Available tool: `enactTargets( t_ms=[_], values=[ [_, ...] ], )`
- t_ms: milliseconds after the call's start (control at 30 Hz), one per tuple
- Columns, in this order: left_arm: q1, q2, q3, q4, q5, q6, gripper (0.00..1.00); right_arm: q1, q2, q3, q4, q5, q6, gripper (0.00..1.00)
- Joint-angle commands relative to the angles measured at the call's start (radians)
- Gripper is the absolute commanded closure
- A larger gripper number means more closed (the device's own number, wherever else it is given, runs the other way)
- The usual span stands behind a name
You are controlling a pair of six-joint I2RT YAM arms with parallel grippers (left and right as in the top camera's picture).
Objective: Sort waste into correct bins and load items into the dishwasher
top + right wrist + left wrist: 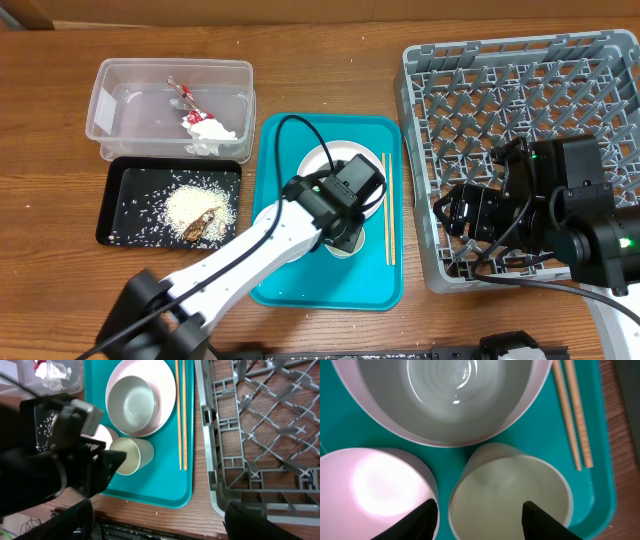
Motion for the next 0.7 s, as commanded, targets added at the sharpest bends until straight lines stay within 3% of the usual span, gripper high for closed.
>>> enactTargets(
  t_ms=[0, 67, 167, 433, 533, 667],
  values=[
    [0.008, 0.028, -0.01, 0.019, -0.028, -0.015, 0.49, 0.0, -0.01, 0.007, 0.0, -0.006, -0.007, 0.14],
    [0.011, 0.027, -0.009, 0.023, -0.017, -0.016, 0.65, 0.0, -0.01, 0.007, 0.0, -0.006, -0.007, 0.14],
    [0.013, 0.027, -0.006, 0.016, 0.018, -0.016, 0.96, 0.0, -0.01, 0.007, 0.0, -0.005, -0.007, 0.14],
    [0.117, -0.063, 0.091, -0.118, 0.162, -0.014, 0.96, 0.0, -0.01, 0.007, 0.001, -0.006, -0.026, 0.14],
    [0.231, -0.163, 0.109, -0.104, 0.33, 0.026, 0.96, 0.0, -0.01, 0.007, 0.006, -0.015, -0.029, 0.14],
    [0.455, -0.277, 0.108, -0.067, 0.715, 0.126, 0.96, 0.0, -0.01, 0.007, 0.048, -0.183, -0.14, 0.13]
  ],
)
